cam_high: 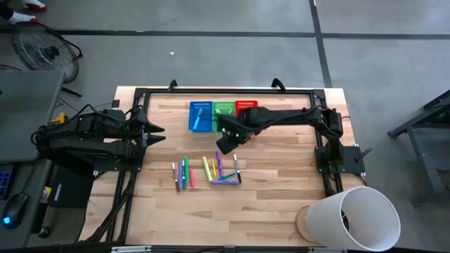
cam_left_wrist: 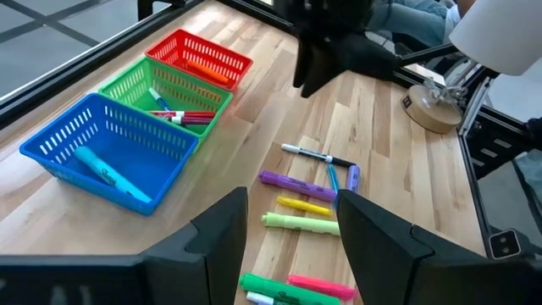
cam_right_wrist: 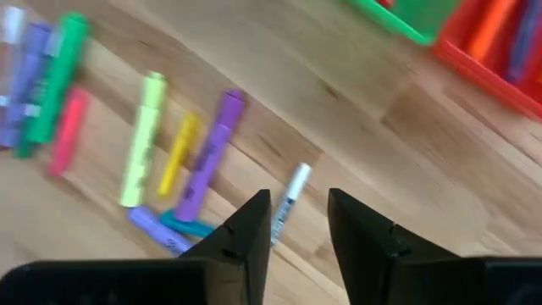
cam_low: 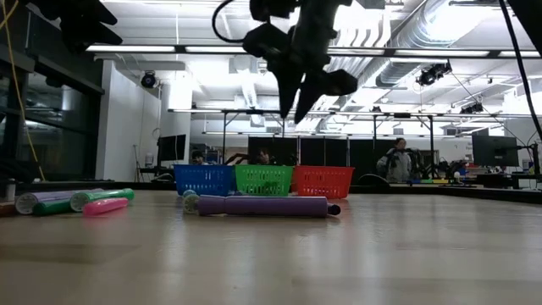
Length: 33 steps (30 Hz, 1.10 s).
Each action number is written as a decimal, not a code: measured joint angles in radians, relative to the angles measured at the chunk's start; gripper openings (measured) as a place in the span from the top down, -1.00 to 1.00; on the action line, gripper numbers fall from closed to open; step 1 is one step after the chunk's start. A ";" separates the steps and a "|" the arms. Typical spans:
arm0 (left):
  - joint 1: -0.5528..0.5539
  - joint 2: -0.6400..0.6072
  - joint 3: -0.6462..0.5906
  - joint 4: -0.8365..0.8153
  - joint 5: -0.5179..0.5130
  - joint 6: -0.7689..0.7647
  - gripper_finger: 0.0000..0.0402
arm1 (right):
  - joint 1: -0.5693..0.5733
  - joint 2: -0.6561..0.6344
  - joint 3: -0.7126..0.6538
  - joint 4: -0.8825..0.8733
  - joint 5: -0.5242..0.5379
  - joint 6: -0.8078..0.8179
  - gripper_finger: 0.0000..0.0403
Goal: Pick & Place Markers
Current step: Put the black marker pen into the green bin
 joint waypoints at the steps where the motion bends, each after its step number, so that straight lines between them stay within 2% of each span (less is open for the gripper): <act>1: 0.000 0.000 0.000 0.000 0.000 0.001 0.10 | 0.011 0.004 0.000 -0.017 0.020 0.018 0.42; 7: 0.000 0.000 0.000 0.000 0.019 0.018 0.10 | 0.059 0.030 0.000 -0.059 0.071 0.101 0.16; 11: 0.000 0.000 0.000 -0.001 0.026 0.018 0.10 | 0.089 0.054 0.000 -0.062 0.095 0.166 0.07; 23: 0.000 0.000 0.000 -0.019 0.039 0.017 0.10 | 0.152 0.148 0.000 -0.048 0.089 0.307 0.07; 30: 0.000 0.000 0.000 -0.040 0.053 0.017 0.10 | 0.160 0.177 0.000 -0.039 0.093 0.321 0.07; 33: 0.000 0.000 0.000 -0.049 0.053 0.017 0.10 | 0.161 0.200 0.000 -0.034 0.062 0.317 0.07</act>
